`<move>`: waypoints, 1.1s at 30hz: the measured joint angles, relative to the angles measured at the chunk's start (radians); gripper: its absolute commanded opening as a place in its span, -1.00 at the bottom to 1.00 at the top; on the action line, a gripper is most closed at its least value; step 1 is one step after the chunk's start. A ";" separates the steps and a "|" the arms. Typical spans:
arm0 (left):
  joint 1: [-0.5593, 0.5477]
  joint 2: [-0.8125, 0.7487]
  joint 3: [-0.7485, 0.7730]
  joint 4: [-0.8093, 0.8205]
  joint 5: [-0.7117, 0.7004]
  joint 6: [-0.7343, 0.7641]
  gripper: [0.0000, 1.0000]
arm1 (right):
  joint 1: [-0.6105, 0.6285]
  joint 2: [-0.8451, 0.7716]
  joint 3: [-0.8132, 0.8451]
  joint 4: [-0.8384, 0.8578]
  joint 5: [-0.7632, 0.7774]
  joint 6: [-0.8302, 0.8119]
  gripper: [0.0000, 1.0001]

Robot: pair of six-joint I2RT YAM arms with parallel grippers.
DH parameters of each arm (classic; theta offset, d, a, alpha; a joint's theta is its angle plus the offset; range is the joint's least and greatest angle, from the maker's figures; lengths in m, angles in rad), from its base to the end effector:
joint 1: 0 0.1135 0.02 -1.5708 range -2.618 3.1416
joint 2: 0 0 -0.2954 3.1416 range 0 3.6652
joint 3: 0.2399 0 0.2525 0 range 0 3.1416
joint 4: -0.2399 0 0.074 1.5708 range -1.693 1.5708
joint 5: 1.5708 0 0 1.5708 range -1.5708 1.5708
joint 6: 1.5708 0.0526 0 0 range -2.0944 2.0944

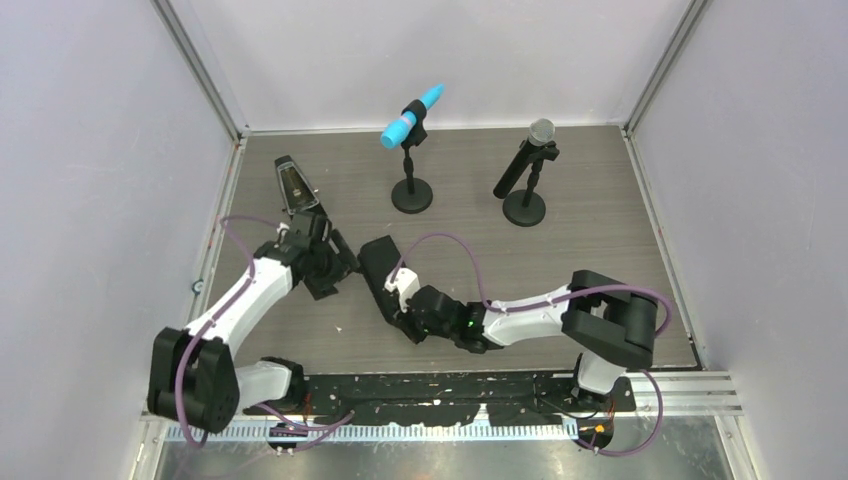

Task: Sort the hair-cutting tools
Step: Zip the hairdressing tool bag at the center of the board.

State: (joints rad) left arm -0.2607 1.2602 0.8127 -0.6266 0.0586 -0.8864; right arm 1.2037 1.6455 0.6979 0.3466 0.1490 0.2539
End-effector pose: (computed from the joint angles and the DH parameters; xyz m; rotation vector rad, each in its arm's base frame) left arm 0.2283 -0.0641 0.2315 -0.8184 2.5958 -0.4415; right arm 0.1285 0.3125 0.1727 -0.9466 2.0340 0.6617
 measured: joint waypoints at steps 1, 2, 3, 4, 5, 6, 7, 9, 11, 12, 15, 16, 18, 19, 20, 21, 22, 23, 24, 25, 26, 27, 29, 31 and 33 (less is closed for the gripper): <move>-0.003 -0.036 -0.035 0.003 0.009 -0.015 0.50 | 0.003 0.019 0.019 0.003 -0.010 0.002 -0.89; -0.010 -0.070 -0.078 0.005 0.019 -0.034 0.48 | 0.005 0.039 0.036 0.007 -0.018 0.005 -0.89; -0.021 -0.095 -0.119 0.009 0.032 -0.054 0.46 | 0.006 0.049 0.043 0.010 -0.024 0.007 -0.89; -0.037 -0.106 -0.150 0.013 0.047 -0.074 0.43 | 0.006 0.060 0.049 0.013 -0.030 0.010 -0.89; -0.055 -0.110 -0.171 0.016 0.058 -0.086 0.41 | 0.006 0.068 0.051 0.016 -0.035 0.012 -0.89; -0.079 -0.112 -0.194 0.027 0.071 -0.106 0.39 | 0.006 0.073 0.051 0.018 -0.037 0.012 -0.89; -0.106 -0.113 -0.213 0.039 0.083 -0.129 0.37 | 0.006 0.077 0.051 0.019 -0.040 0.014 -0.89; -0.159 -0.113 -0.232 0.062 0.098 -0.159 0.31 | 0.007 0.078 0.051 0.021 -0.044 0.016 -0.90; -0.210 -0.113 -0.235 0.088 0.105 -0.190 0.25 | 0.008 0.078 0.051 0.023 -0.044 0.016 -0.90; -0.231 -0.113 -0.235 0.105 0.106 -0.203 0.22 | 0.008 0.078 0.051 0.024 -0.044 0.016 -0.90; -0.260 -0.097 -0.233 0.131 0.108 -0.229 0.15 | 0.010 0.078 0.051 0.027 -0.044 0.016 -0.90; -0.265 -0.085 -0.233 0.140 0.107 -0.235 0.11 | 0.010 0.078 0.051 0.027 -0.044 0.016 -0.90; -0.282 -0.053 -0.232 0.157 0.106 -0.250 0.01 | 0.010 0.078 0.051 0.027 -0.044 0.017 -0.89; -0.291 -0.035 -0.230 0.165 0.103 -0.259 -0.07 | 0.010 0.078 0.051 0.027 -0.044 0.016 -0.89; -0.302 -0.019 -0.229 0.169 0.102 -0.264 -0.16 | 0.010 0.078 0.051 0.027 -0.044 0.016 -0.90; -0.309 -0.007 -0.229 0.174 0.102 -0.267 -0.27 | 0.010 0.078 0.051 0.027 -0.044 0.017 -0.90; -0.314 0.005 -0.228 0.181 0.101 -0.275 -0.41 | 0.010 0.078 0.050 0.027 -0.044 0.016 -0.90; -0.317 0.015 -0.225 0.190 0.101 -0.285 -0.55 | 0.010 0.078 0.050 0.027 -0.044 0.016 -0.90; -0.318 0.023 -0.222 0.196 0.101 -0.290 -0.72 | 0.010 0.078 0.049 0.028 -0.044 0.016 -0.90; -0.320 0.026 -0.220 0.202 0.103 -0.292 -0.86 | 0.010 0.078 0.046 0.031 -0.044 0.016 -0.89; -0.320 0.027 -0.216 0.200 0.100 -0.294 -1.00 | 0.010 0.078 0.041 0.038 -0.043 0.016 -0.90; -0.321 0.027 -0.214 0.196 0.098 -0.294 -1.00 | 0.010 0.077 0.034 0.043 -0.040 0.015 -0.89; -0.322 0.027 -0.211 0.186 0.095 -0.295 -1.00 | 0.010 0.071 0.014 0.057 -0.032 0.014 -0.90; -0.324 0.027 -0.204 0.179 0.096 -0.293 -1.00 | 0.009 0.051 -0.012 0.072 -0.022 0.012 -0.90; -0.321 0.028 -0.195 0.166 0.095 -0.288 -1.00 | 0.006 0.017 -0.043 0.068 -0.015 0.010 -0.89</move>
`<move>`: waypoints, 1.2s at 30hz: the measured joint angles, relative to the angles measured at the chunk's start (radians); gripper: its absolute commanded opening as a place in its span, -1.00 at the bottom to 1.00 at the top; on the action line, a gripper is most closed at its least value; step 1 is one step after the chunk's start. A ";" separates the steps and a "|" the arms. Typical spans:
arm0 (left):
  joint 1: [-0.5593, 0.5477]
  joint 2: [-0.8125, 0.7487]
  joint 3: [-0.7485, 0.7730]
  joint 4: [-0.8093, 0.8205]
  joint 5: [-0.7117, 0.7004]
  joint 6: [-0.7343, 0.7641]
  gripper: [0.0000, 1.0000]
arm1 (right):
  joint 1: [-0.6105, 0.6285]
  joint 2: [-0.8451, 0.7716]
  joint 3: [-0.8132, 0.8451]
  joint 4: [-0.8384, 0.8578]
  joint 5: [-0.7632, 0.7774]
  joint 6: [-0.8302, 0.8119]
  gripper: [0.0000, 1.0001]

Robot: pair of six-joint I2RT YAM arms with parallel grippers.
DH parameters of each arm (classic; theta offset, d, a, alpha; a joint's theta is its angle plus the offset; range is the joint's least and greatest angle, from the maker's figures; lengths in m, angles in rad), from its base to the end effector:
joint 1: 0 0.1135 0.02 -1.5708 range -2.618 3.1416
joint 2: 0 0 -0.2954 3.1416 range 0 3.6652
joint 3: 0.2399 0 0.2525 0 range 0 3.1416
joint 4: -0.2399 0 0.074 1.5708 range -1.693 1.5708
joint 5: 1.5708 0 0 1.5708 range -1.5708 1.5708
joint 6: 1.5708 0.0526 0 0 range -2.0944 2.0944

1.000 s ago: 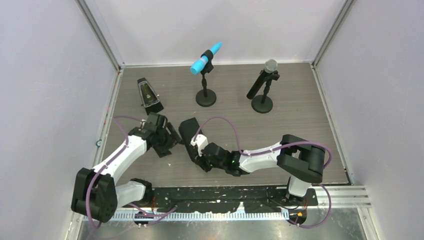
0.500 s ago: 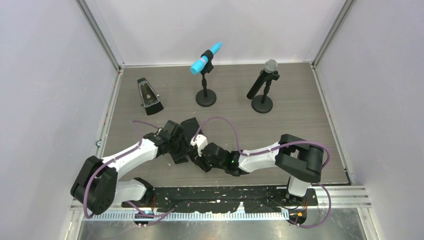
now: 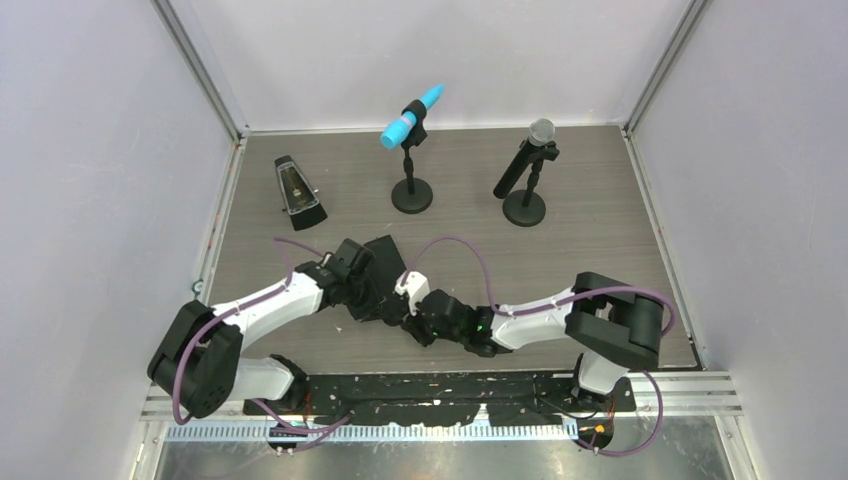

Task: Sort the hair-cutting tools
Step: Zip the hairdressing tool bag at the center of the board, then reset both arms

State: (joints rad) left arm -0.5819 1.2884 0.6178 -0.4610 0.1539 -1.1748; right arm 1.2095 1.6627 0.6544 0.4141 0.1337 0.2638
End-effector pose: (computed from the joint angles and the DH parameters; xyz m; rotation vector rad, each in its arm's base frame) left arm 0.1799 -0.1280 0.1778 -0.8019 2.7967 -0.6429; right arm 0.1243 0.3092 0.1616 -0.9506 2.0336 0.6893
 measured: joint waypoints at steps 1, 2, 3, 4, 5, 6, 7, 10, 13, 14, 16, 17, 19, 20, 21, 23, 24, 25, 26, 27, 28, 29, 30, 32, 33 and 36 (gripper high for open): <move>0.002 0.000 0.002 -0.002 0.000 0.002 -1.00 | -0.004 -0.018 -0.018 -0.003 0.005 0.000 -0.89; 0.002 0.002 0.003 -0.005 0.000 0.008 -1.00 | -0.010 -0.031 -0.032 -0.007 0.008 0.000 -0.89; 0.003 0.004 0.004 -0.007 0.000 0.013 -1.00 | -0.019 -0.050 -0.051 -0.012 0.013 0.001 -0.89; 0.004 0.008 0.006 -0.010 0.000 0.024 -1.00 | -0.029 -0.070 -0.071 -0.020 0.018 0.002 -0.89; 0.005 0.012 0.010 -0.013 0.001 0.035 -1.00 | -0.045 -0.090 -0.089 -0.027 0.021 0.003 -0.90; 0.006 0.015 0.015 -0.017 0.002 0.048 -1.00 | -0.064 -0.113 -0.108 -0.038 0.028 0.005 -0.90; 0.007 0.017 0.018 -0.019 0.002 0.061 -1.00 | -0.086 -0.133 -0.124 -0.048 0.035 0.009 -0.90; 0.008 0.019 0.022 -0.004 0.010 0.100 -1.00 | -0.152 -0.174 -0.150 -0.072 0.042 0.031 -0.89; 0.011 0.021 0.025 -0.019 0.008 0.164 -1.00 | -0.216 -0.185 -0.159 -0.111 0.106 0.038 -0.90; 0.011 0.023 0.026 -0.021 0.008 0.182 -1.00 | -0.233 -0.188 -0.161 -0.110 0.118 0.040 -0.88; 0.011 0.023 0.026 -0.023 0.009 0.214 -0.95 | -0.253 -0.201 -0.169 -0.116 0.128 0.040 -0.62; 0.011 0.023 0.027 -0.025 0.009 0.223 -0.78 | -0.253 -0.211 -0.174 -0.116 0.126 0.040 -0.49; 0.011 0.019 0.032 -0.034 0.005 0.249 -0.35 | -0.251 -0.245 -0.186 -0.117 0.122 0.040 -0.15; 0.011 0.013 0.034 -0.042 0.000 0.266 -0.08 | -0.251 -0.266 -0.192 -0.119 0.121 0.042 0.05; 0.011 0.001 0.036 -0.058 -0.012 0.282 0.15 | -0.251 -0.298 -0.198 -0.130 0.123 0.035 0.14; 0.010 -0.035 0.037 -0.098 -0.038 0.305 0.49 | -0.255 -0.383 -0.212 -0.158 0.147 0.029 0.34; 0.010 -0.063 0.038 -0.125 -0.059 0.320 0.68 | -0.259 -0.431 -0.217 -0.174 0.163 0.027 0.48; 0.010 -0.099 0.041 -0.153 -0.080 0.332 0.92 | -0.267 -0.505 -0.225 -0.202 0.193 0.020 0.54; 0.010 -0.142 0.048 -0.183 -0.108 0.347 0.98 | -0.273 -0.565 -0.230 -0.222 0.221 0.018 0.76; 0.010 -0.186 0.058 -0.209 -0.132 0.359 0.99 | -0.281 -0.643 -0.235 -0.248 0.259 0.009 0.91; 0.010 -0.243 0.072 -0.238 -0.166 0.377 0.99 | -0.288 -0.724 -0.238 -0.275 0.304 0.000 0.95; 0.010 -0.292 0.088 -0.258 -0.193 0.387 0.99 | -0.292 -0.791 -0.238 -0.296 0.339 -0.006 0.92; 0.010 -0.355 0.108 -0.280 -0.232 0.409 0.99 | -0.296 -0.870 -0.238 -0.325 0.385 -0.021 0.92; 0.010 -0.485 0.153 -0.315 -0.317 0.455 0.99 | -0.303 -1.022 -0.238 -0.386 0.477 -0.050 0.91; 0.010 -0.538 0.172 -0.327 -0.356 0.474 0.99 | -0.304 -1.075 -0.236 -0.411 0.512 -0.060 0.91; 0.010 -0.708 0.229 -0.364 -0.499 0.529 0.99 | -0.309 -1.272 -0.193 -0.548 0.662 -0.105 0.91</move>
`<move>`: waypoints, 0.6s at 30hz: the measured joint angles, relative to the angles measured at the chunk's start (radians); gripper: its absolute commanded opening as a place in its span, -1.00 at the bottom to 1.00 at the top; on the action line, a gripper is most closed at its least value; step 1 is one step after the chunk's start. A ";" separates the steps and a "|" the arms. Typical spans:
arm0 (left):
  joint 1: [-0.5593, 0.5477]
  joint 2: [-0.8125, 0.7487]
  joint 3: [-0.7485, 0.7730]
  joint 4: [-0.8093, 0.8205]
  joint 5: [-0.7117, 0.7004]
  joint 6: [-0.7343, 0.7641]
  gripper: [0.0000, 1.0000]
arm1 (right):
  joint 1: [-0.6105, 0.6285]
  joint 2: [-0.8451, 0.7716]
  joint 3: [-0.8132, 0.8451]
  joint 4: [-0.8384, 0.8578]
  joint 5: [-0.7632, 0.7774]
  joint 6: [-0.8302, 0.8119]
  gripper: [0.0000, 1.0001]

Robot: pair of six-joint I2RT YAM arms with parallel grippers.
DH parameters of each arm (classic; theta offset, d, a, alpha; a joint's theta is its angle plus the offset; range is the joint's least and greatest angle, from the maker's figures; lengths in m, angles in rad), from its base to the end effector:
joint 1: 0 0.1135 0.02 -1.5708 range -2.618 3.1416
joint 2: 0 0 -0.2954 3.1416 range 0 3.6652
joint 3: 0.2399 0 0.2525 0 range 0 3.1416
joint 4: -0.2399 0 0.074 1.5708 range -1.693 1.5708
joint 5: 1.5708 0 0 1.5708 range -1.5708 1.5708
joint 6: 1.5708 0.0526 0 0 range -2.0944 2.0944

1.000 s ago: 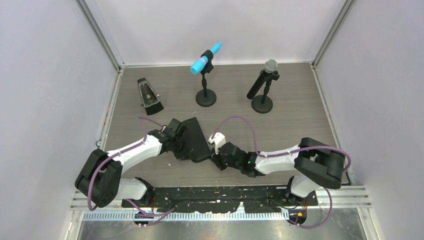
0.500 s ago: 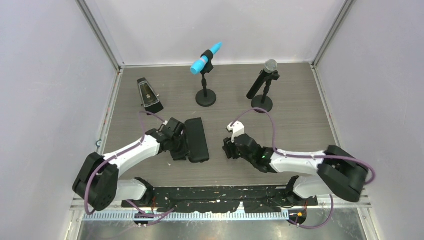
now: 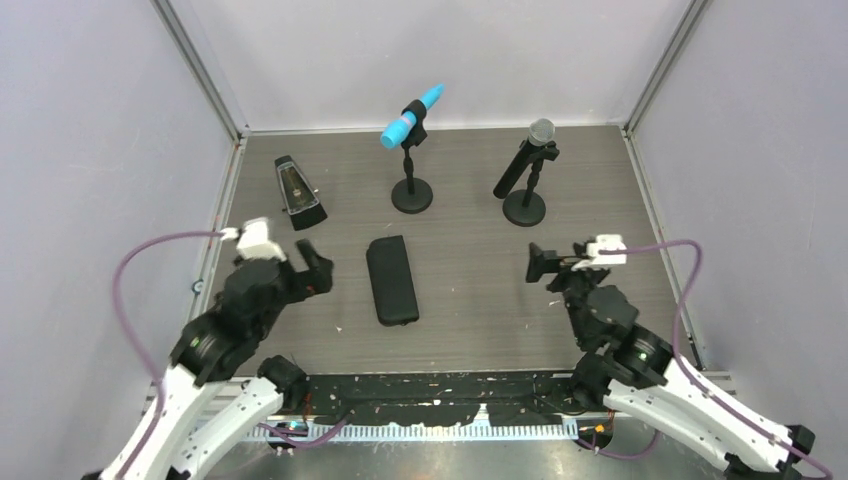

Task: Sort the hair-cutting tools
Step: Reset both arms

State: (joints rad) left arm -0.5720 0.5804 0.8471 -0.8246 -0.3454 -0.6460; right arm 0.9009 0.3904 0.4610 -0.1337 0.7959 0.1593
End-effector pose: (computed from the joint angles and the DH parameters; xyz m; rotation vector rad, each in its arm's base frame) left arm 0.0925 -0.0384 0.3326 -0.2812 2.0947 -0.3665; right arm 0.0902 0.0534 0.2961 0.0082 1.6175 0.1685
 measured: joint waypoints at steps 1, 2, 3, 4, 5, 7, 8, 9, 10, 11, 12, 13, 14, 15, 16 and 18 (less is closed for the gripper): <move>0.000 -0.057 0.011 -0.010 -0.046 0.016 0.99 | 0.000 -0.015 0.007 -0.012 0.015 -0.003 0.91; 0.000 -0.113 0.019 -0.016 -0.088 0.037 0.99 | -0.002 -0.055 0.028 -0.050 0.053 -0.010 0.91; 0.000 -0.155 0.021 -0.019 -0.119 0.055 0.99 | -0.002 -0.092 0.048 -0.085 0.090 -0.022 0.91; 0.000 -0.203 0.020 -0.019 -0.153 0.080 0.99 | -0.002 -0.126 0.069 -0.116 0.123 -0.032 0.91; 0.000 -0.252 0.018 -0.020 -0.184 0.105 0.99 | -0.002 -0.151 0.087 -0.142 0.148 -0.042 0.91; 0.000 -0.340 0.009 -0.016 -0.238 0.150 0.99 | -0.002 -0.200 0.126 -0.188 0.201 -0.064 0.91; 0.000 -0.384 0.004 -0.014 -0.266 0.170 0.99 | -0.002 -0.222 0.143 -0.205 0.227 -0.078 0.91; 0.000 -0.420 -0.001 -0.009 -0.291 0.188 0.99 | -0.002 -0.243 0.155 -0.219 0.250 -0.091 0.91; 0.000 -0.455 -0.007 -0.003 -0.318 0.209 0.99 | -0.002 -0.264 0.162 -0.229 0.272 -0.109 0.91; 0.000 -0.483 -0.014 0.004 -0.342 0.223 0.99 | -0.002 -0.284 0.163 -0.238 0.292 -0.127 0.91; 0.000 -0.502 -0.022 0.008 -0.360 0.237 0.99 | -0.002 -0.302 0.163 -0.245 0.306 -0.140 0.91; 0.000 -0.521 -0.032 0.013 -0.378 0.248 0.99 | -0.002 -0.323 0.162 -0.254 0.319 -0.157 0.91; 0.000 -0.538 -0.046 0.018 -0.394 0.262 0.99 | -0.002 -0.342 0.161 -0.257 0.327 -0.169 0.91; 0.000 -0.557 -0.065 0.022 -0.407 0.272 0.99 | -0.002 -0.365 0.157 -0.257 0.336 -0.185 0.91; 0.000 -0.568 -0.078 0.022 -0.416 0.282 0.99 | -0.002 -0.378 0.154 -0.256 0.341 -0.193 0.91; 0.000 -0.577 -0.104 0.024 -0.434 0.293 0.99 | -0.003 -0.383 0.145 -0.245 0.360 -0.212 0.91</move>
State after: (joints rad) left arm -0.5720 0.0032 0.7429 -0.8005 -0.7792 -0.3527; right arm 0.8982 0.0071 0.6060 -0.3786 1.1557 -0.0528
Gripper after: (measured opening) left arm 0.994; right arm 0.955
